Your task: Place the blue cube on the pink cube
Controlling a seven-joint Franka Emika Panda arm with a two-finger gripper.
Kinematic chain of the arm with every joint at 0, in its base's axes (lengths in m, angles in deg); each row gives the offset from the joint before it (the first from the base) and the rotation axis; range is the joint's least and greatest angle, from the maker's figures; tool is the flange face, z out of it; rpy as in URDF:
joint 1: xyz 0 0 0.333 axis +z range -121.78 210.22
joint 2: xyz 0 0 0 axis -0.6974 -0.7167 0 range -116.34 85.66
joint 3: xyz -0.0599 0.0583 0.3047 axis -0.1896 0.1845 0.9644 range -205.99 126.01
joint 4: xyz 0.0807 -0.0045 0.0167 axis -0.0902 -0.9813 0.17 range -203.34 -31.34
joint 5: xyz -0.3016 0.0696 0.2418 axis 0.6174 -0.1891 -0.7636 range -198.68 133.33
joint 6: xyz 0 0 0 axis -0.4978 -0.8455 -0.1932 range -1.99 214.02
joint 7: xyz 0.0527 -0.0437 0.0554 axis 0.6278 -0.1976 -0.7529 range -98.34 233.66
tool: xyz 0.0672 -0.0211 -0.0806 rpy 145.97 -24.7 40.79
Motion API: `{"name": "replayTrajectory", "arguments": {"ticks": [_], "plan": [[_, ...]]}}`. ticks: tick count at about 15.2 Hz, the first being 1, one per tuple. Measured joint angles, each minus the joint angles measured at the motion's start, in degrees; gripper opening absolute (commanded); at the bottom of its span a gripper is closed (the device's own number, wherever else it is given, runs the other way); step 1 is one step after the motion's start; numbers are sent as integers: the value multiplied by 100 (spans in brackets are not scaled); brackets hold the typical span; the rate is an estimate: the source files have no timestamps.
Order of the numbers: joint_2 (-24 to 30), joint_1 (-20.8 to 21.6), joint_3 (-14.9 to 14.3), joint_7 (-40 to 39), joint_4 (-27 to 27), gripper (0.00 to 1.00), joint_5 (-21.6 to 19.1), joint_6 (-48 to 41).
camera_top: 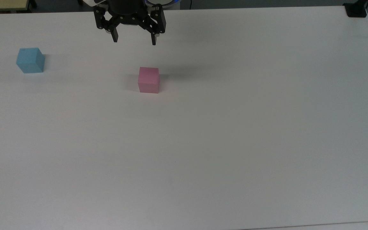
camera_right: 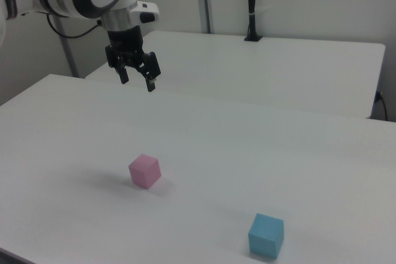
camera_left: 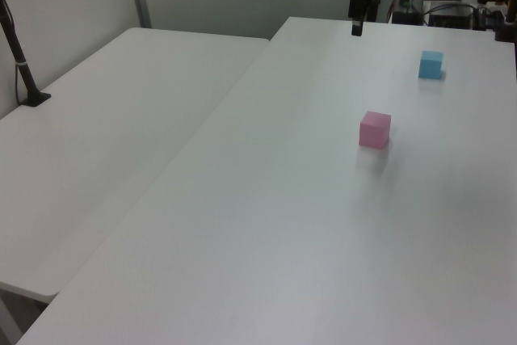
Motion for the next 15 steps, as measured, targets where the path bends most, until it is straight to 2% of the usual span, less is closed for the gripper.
{"name": "replayTrajectory", "arguments": {"ticks": [12, 15], "plan": [[0, -9, -1, 0, -9, 100, 6, 0], [5, -80, -43, 0, -6, 100, 29, -227]]}}
